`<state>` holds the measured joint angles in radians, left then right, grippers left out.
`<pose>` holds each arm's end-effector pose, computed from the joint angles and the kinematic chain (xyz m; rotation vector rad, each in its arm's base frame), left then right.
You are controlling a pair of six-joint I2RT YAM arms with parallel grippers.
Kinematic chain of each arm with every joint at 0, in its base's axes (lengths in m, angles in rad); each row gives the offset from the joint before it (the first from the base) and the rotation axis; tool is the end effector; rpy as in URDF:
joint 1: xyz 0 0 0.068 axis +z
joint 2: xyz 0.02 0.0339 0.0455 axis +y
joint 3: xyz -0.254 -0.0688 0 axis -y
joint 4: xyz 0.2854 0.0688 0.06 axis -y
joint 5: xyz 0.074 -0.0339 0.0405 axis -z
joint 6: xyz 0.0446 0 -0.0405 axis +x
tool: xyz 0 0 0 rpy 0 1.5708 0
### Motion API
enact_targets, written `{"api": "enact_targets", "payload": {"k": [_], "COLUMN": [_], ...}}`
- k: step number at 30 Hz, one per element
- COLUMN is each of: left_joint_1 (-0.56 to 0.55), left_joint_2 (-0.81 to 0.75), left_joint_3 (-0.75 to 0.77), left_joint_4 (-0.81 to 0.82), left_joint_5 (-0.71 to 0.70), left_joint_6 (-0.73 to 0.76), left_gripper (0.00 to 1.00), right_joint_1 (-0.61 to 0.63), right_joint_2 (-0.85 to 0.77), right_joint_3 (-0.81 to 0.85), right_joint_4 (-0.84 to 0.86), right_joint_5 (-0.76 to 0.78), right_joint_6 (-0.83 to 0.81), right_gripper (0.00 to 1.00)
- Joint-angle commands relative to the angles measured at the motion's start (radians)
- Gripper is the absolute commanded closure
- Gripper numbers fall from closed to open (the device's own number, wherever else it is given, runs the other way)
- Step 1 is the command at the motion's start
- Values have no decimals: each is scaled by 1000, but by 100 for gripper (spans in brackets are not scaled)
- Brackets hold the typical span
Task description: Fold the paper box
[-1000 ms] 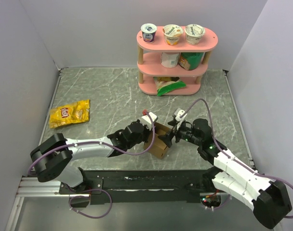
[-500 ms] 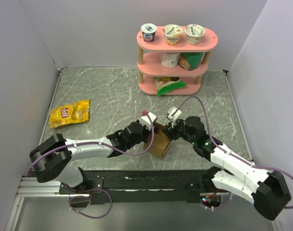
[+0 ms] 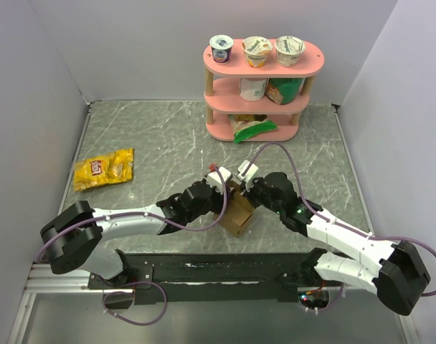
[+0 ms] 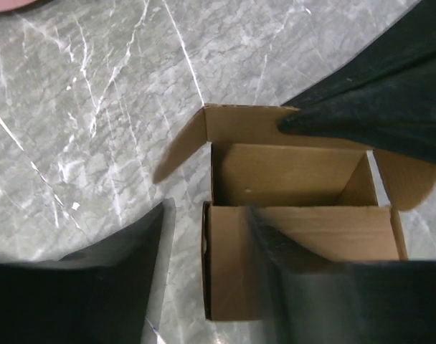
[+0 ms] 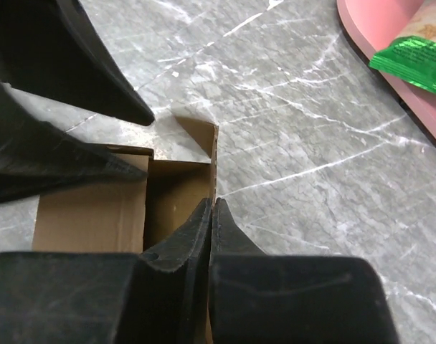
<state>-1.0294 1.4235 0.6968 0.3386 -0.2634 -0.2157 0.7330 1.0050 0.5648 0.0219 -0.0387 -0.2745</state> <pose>0.1874 -0.2890 0.1757 0.6216 1.8876 -0.5621 0.2039 0.1859 0.2124 -0.9895 1.7430 0.3337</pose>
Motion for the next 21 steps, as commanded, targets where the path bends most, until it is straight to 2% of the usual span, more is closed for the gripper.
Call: {"api": "enact_targets", "payload": {"k": [1, 2, 3, 5, 6, 11, 12, 14, 18, 21], "left_joint_1": [14, 20, 23, 29, 32, 41, 42, 45, 45, 48], "left_joint_2": [-57, -63, -77, -113, -130, -277, -297, -343, -334, -249], "left_joint_3": [0, -2, -5, -31, -43, -178, -200, -265, -326, -289], "left_joint_4": [10, 1, -1, -3, -3, 30, 51, 82, 119, 89], "left_joint_5": [35, 38, 52, 49, 50, 96, 117, 197, 233, 225], "left_joint_6": [-22, -25, -31, -39, -48, -82, -94, -105, -145, -137], "left_gripper": [30, 24, 12, 1, 4, 4, 1, 4, 20, 21], "right_joint_1": [11, 11, 14, 13, 13, 13, 13, 14, 16, 14], "right_joint_2": [14, 17, 17, 18, 18, 18, 20, 21, 29, 29], "right_joint_3": [40, 40, 38, 37, 40, 43, 43, 46, 52, 50], "right_joint_4": [9, 9, 15, 16, 10, 7, 9, 4, 1, 6], "right_joint_5": [61, 63, 66, 72, 79, 79, 79, 82, 76, 69], "right_joint_6": [-22, -23, -25, -28, -28, -28, -26, -26, -22, -12], "right_gripper": [100, 100, 100, 99, 99, 99, 99, 99, 100, 99]}}
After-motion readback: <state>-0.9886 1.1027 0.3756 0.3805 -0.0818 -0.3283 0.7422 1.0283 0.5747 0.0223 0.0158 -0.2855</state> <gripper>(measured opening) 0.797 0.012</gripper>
